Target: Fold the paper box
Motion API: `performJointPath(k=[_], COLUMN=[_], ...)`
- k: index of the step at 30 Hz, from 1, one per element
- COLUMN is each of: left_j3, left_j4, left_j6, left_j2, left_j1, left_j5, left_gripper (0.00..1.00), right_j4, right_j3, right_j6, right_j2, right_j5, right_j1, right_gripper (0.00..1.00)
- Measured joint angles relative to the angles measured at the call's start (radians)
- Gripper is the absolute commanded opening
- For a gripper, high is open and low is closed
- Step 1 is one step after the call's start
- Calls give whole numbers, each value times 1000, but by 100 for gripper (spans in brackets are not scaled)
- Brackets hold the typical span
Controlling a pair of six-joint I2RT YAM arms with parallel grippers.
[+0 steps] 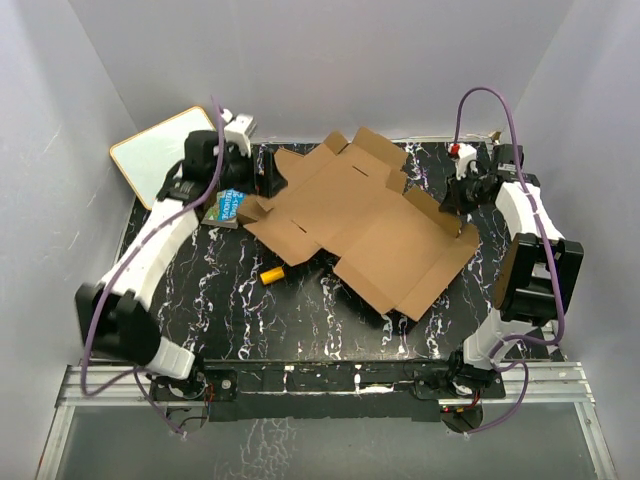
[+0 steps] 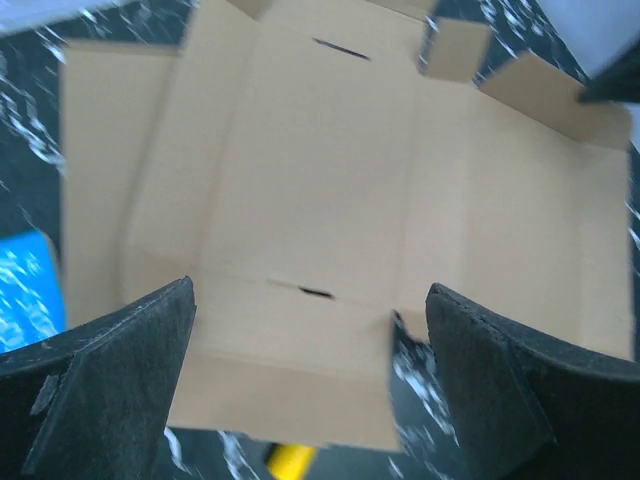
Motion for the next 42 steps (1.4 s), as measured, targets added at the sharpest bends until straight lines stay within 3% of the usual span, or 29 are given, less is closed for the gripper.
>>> performJointPath(k=[8, 12, 16, 20, 28, 32, 36, 42], left_j3=[580, 716, 715, 729, 753, 761, 763, 816], left_j4=[-156, -212, -209, -102, 87, 89, 47, -15], left_j6=[64, 61, 45, -10, -196, -215, -207, -185], left_j2=[642, 848, 894, 892, 917, 956, 985, 1021], left_j1=[122, 141, 136, 135, 135, 135, 135, 135], left_j5=[26, 83, 137, 226, 389, 399, 382, 365], left_gripper=[90, 91, 92, 91, 80, 77, 67, 66], right_j4=[-11, -12, -18, -17, -13, -10, -5, -6], right_j3=[173, 192, 195, 202, 202, 202, 202, 229], right_j6=[-66, -87, -107, -126, -156, -167, -177, -184], right_j2=[166, 225, 236, 236, 230, 215, 199, 193], right_j5=[102, 139, 148, 148, 135, 130, 126, 119], right_j1=[0, 0, 0, 0, 0, 0, 0, -2], right_gripper=[8, 8, 8, 8, 8, 8, 8, 8])
